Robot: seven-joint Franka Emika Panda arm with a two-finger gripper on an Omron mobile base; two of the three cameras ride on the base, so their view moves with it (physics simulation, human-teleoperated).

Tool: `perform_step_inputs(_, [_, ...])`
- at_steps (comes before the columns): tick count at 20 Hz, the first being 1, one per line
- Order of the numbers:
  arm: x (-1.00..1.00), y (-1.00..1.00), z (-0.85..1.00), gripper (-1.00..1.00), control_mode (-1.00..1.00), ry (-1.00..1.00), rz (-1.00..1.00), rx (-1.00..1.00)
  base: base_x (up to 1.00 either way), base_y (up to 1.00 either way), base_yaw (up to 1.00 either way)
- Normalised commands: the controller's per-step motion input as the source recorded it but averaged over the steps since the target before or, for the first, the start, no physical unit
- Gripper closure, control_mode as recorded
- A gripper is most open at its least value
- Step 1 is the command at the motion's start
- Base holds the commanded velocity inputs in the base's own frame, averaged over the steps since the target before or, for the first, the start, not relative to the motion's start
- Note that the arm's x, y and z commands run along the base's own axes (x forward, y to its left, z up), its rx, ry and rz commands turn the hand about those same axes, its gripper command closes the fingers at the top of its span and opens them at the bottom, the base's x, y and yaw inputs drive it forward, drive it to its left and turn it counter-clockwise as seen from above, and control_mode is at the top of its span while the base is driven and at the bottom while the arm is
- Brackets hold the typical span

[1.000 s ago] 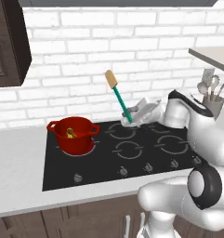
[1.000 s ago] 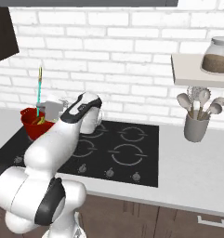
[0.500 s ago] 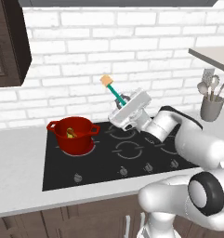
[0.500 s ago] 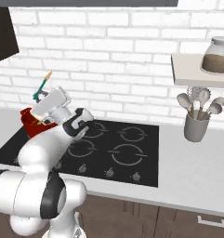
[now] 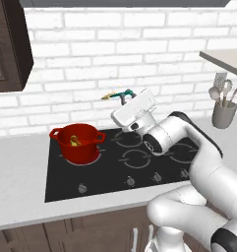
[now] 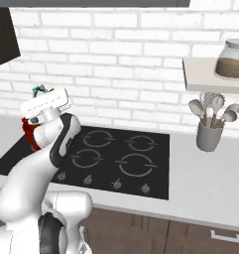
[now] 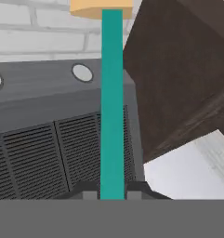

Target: Put the carrot and cucumber in the pot. Retrieve the spatula and lightly stir the vegetables in the pot.

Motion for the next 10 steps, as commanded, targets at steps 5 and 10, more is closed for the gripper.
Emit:
perform_step_inputs(5, [0.31, 0.0, 0.13, 1.0, -1.0, 0.42, 0.03, 0.03, 0.0, 0.0, 0.0])
perform_step_inputs(10, [0.3, 0.0, 0.02, 1.0, -1.0, 0.48, 0.04, 0.04, 0.0, 0.0, 0.0])
